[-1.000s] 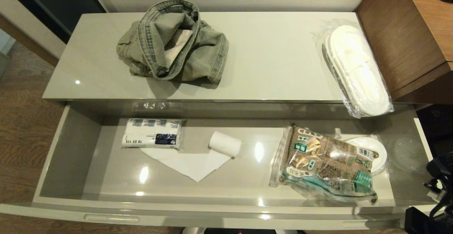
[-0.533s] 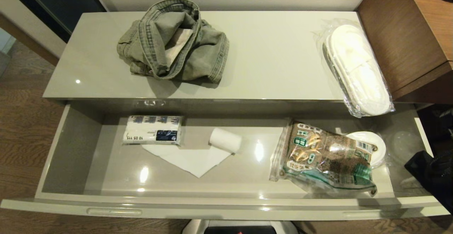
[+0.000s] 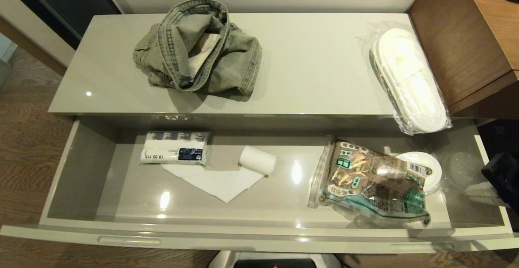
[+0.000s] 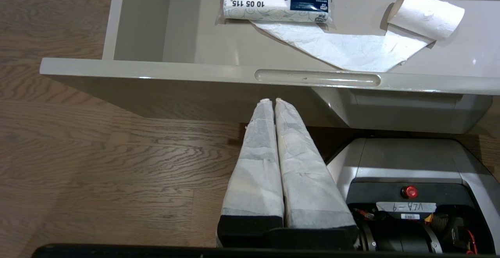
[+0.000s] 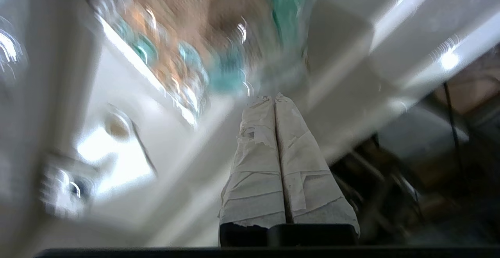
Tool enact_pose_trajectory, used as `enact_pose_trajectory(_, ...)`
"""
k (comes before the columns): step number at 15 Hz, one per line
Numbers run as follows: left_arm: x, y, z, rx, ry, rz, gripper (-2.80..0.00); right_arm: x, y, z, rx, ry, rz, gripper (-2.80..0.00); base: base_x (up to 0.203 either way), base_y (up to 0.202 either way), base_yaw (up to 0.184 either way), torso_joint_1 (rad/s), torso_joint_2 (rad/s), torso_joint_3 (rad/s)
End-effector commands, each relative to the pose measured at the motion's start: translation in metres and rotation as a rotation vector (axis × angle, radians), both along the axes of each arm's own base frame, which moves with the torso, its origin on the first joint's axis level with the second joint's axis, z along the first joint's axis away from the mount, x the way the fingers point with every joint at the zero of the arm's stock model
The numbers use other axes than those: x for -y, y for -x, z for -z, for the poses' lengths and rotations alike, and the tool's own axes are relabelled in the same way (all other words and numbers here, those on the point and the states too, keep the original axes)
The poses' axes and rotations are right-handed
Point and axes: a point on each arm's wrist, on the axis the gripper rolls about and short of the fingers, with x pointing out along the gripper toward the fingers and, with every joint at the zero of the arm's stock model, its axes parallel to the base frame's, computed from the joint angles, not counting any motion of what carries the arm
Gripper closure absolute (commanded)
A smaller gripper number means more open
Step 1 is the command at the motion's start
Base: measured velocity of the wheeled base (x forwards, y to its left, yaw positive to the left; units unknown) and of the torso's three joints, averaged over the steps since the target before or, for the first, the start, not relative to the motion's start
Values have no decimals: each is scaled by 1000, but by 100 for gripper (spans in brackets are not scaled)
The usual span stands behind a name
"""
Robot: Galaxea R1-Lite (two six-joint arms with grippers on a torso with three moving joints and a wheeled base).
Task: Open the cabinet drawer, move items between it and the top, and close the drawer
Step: Close the drawer
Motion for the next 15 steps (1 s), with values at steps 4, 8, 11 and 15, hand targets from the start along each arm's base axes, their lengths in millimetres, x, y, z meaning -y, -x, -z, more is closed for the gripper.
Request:
enact_pose_trajectory(4,0,0,0,-2,0,0,0,-2,7,36,-174,17,-85,0,0,0,0,0,0,0)
enact_pose_trajectory(8,0,0,0,-2,0,0,0,-1,-8,76,-367,11,-93,0,0,0,0,0,0,0)
enact_pose_trajectory(11,0,0,0,-2,0,0,0,-1,-19,96,-342,14,-91,0,0,0,0,0,0,0)
enact_pose_trajectory(15,0,0,1,-3,0,0,0,-1,-39,104,-303,10,-67,0,0,0,0,0,0,0)
